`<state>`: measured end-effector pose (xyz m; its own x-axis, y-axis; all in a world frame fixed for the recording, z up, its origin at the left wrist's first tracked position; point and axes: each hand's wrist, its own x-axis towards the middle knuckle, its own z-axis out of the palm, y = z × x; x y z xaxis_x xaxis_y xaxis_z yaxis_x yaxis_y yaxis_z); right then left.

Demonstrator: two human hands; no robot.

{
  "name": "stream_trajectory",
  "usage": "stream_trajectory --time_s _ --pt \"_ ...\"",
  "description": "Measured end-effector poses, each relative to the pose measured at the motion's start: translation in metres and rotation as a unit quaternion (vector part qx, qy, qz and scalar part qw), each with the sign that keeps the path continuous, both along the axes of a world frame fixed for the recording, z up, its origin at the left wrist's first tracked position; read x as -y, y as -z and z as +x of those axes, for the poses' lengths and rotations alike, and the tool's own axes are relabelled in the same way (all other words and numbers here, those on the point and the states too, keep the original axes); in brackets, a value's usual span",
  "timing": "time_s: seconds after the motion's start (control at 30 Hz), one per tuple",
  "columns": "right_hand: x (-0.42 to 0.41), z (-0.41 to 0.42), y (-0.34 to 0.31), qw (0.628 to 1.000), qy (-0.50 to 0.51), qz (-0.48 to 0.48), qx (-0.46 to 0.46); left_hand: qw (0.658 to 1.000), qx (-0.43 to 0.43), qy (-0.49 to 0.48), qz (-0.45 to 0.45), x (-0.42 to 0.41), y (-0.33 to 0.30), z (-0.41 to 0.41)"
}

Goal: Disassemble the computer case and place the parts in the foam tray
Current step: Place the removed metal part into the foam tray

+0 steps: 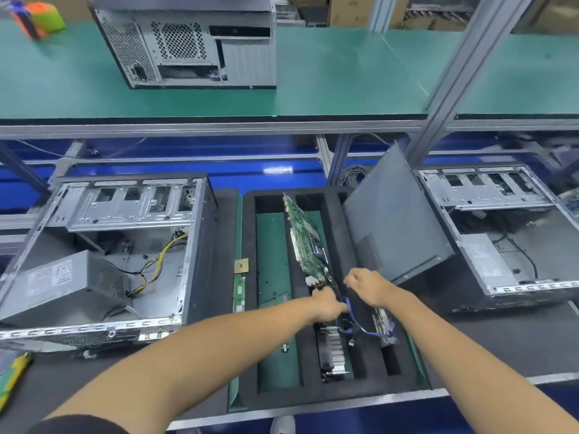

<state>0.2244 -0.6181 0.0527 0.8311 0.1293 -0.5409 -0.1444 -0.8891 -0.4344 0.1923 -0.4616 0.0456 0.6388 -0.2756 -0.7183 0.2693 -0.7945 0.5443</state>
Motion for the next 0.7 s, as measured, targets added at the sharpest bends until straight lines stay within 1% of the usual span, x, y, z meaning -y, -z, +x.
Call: stream_trajectory --time_s 0.03,0.07,0.1,0.17,0.27,0.37,0.43,0.47,0.53,0.6,0.67,0.7 --pt "-0.002 0.000 0.001 1.000 0.011 0.014 0.000 0.999 0.019 0.031 0.040 -0.002 -0.004 -0.001" --pt "-0.007 0.000 0.001 0.999 0.022 0.037 0.009 0.996 0.042 0.054 0.060 -0.005 -0.010 -0.001" --pt "-0.014 0.002 0.000 0.998 0.028 0.057 0.025 0.993 0.069 0.076 0.061 -0.009 -0.018 -0.001" --pt "-0.031 0.011 -0.006 0.994 0.028 0.074 0.081 0.983 0.122 0.132 0.028 -0.022 -0.039 0.004" --pt "-0.068 0.026 -0.021 0.976 0.029 0.105 0.188 0.954 0.216 0.210 0.007 -0.061 -0.079 0.017" --pt "-0.120 0.034 -0.043 0.955 0.000 0.150 0.257 0.915 0.342 0.214 0.009 -0.134 -0.115 0.033" --pt "-0.162 0.032 -0.054 0.951 -0.039 0.159 0.261 0.898 0.405 0.173 0.010 -0.203 -0.131 0.040" --pt "-0.186 0.028 -0.058 0.952 -0.061 0.168 0.249 0.892 0.427 0.147 0.012 -0.242 -0.136 0.040" --pt "-0.235 0.015 -0.059 0.954 -0.085 0.205 0.202 0.891 0.438 0.111 0.043 -0.324 -0.138 0.037" --pt "-0.283 0.002 -0.056 0.956 -0.065 0.233 0.163 0.892 0.414 0.120 0.133 -0.401 -0.133 0.024" --pt "-0.319 -0.004 -0.052 0.962 -0.031 0.206 0.178 0.882 0.391 0.144 0.221 -0.458 -0.122 0.007" --pt "-0.338 -0.005 -0.050 0.963 -0.012 0.184 0.196 0.881 0.377 0.146 0.246 -0.481 -0.116 -0.004"
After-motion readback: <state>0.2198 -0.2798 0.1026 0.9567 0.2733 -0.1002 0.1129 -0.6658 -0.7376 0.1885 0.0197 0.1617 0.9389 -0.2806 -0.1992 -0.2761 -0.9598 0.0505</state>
